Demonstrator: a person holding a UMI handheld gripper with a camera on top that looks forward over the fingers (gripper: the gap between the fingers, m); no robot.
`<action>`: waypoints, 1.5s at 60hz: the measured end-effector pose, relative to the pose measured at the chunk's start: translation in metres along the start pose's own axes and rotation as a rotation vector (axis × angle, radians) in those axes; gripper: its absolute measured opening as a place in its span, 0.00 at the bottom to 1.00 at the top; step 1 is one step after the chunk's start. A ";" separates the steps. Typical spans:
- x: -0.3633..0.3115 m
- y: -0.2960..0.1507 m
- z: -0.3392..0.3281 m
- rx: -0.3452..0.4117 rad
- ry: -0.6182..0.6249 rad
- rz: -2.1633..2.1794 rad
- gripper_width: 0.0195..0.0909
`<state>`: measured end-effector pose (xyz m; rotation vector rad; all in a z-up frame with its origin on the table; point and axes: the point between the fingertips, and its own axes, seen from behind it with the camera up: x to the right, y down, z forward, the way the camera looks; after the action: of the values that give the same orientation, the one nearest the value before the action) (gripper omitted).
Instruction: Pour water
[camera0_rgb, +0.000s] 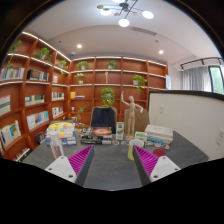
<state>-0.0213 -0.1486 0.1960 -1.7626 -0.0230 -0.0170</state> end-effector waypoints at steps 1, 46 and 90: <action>0.012 -0.013 -0.004 -0.010 -0.012 -0.010 0.88; -0.220 0.077 0.084 0.006 -0.378 0.028 0.87; -0.229 0.076 0.140 -0.016 -0.268 0.007 0.20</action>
<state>-0.2483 -0.0268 0.0888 -1.7704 -0.2119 0.2241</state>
